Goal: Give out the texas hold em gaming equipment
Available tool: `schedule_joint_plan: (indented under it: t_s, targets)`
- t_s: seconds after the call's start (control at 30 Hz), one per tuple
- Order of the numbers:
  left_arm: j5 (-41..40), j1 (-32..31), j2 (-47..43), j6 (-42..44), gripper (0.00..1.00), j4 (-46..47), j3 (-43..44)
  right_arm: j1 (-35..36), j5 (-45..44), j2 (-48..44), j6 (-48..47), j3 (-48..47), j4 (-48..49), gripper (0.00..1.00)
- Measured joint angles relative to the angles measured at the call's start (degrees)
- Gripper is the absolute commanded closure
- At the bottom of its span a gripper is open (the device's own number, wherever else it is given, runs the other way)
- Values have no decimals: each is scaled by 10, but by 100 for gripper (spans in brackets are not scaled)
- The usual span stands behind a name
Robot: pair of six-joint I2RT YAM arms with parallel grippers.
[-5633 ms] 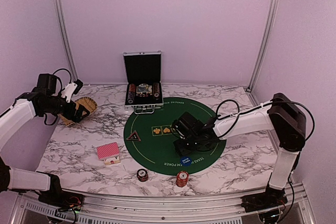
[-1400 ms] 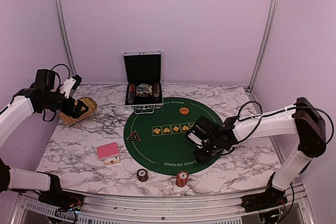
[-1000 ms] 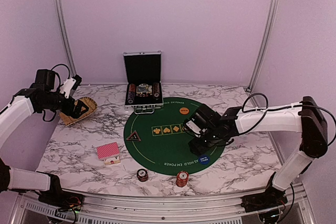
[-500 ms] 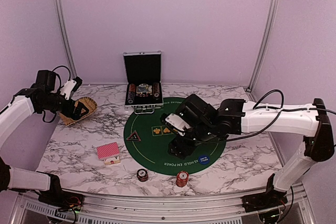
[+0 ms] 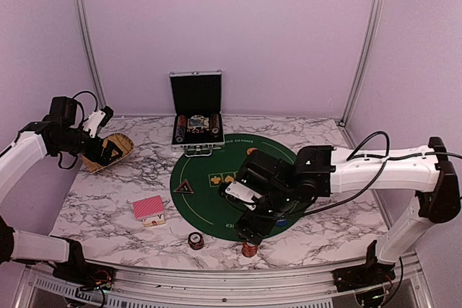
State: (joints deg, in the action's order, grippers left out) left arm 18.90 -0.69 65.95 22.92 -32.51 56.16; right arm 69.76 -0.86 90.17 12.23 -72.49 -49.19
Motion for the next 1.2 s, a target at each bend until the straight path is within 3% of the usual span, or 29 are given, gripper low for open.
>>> schedule_joint_plan:
  t_s: [0.17, 0.4, 0.8, 1.2]
  targets:
    - [2, 0, 0, 0, 1, -1, 0, 10, 17, 20, 0, 0, 0, 8]
    - [3, 0, 0, 0, 1, -4, 0, 14, 20, 41, -2, 12, 1, 23]
    - [6, 0, 0, 0, 1, -4, 0, 14, 26, 41, -2, 35, 7, 28]
    - [6, 0, 0, 0, 1, -4, 0, 15, 34, 50, 0, 46, 17, 44]
